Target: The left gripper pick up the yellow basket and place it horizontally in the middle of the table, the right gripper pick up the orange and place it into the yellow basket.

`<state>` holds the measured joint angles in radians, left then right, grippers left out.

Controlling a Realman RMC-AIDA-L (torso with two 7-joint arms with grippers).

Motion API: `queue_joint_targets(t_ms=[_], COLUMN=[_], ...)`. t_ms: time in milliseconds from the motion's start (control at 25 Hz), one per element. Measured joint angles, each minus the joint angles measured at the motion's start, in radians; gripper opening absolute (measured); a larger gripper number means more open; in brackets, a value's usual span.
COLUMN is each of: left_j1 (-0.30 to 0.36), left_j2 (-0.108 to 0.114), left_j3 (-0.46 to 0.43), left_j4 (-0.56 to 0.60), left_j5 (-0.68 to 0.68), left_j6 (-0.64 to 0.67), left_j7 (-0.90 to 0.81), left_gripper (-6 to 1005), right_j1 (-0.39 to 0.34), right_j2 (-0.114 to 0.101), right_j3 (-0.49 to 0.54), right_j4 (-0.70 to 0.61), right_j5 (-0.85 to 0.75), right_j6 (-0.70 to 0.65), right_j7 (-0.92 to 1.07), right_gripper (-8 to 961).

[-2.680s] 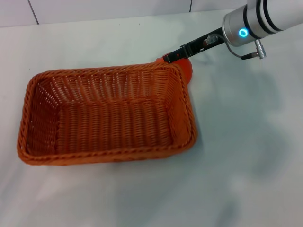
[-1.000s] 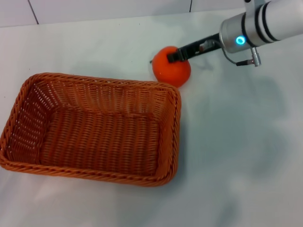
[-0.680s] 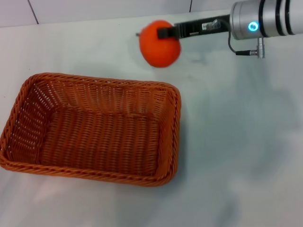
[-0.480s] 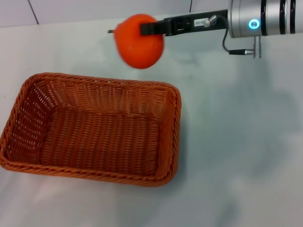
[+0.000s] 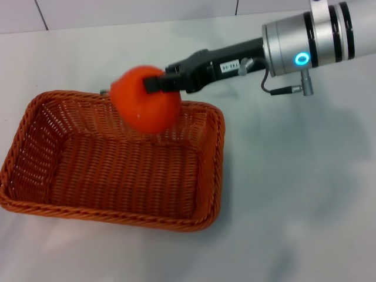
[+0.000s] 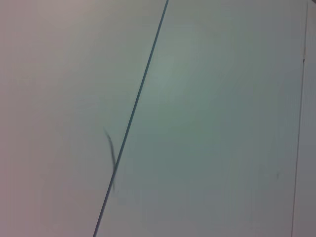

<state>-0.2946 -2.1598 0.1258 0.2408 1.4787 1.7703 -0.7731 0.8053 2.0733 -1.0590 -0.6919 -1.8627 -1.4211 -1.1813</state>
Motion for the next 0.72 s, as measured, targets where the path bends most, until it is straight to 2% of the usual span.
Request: queue_joint_targets(t_ms=[120,360,480,560,720], left_j1=[-0.003,-0.005,-0.005,-0.005,-0.006], left_j2=[0.000,0.000,0.000,0.000,0.000], left_j3=[0.000,0.002,0.003,0.003,0.002], left_j4=[0.000,0.000,0.000,0.000,-0.002], left_j5=[0.000,0.000,0.000,0.000,0.000], left_j6=[0.000,0.000,0.000,0.000,0.000], left_j7=[-0.011,-0.012,-0.012,-0.012,-0.022], left_gripper=[571,571,570,570,570], right_j1=[-0.003,-0.010,-0.017,-0.022,-0.048], right_j2=[-0.001,-0.003,-0.004,-0.004,0.005], right_j3=[-0.008,-0.001,0.008,0.026,0.106], right_j4=[0.002,0.019,0.019,0.019,0.012], right_j5=[-0.029,-0.047,-0.044,-0.042,-0.010], right_j6=[0.009,0.051,0.065,0.067,0.067], right_j7=[0.002,0.006,0.002,-0.002,-0.067], right_gripper=[117,315,460,556,675])
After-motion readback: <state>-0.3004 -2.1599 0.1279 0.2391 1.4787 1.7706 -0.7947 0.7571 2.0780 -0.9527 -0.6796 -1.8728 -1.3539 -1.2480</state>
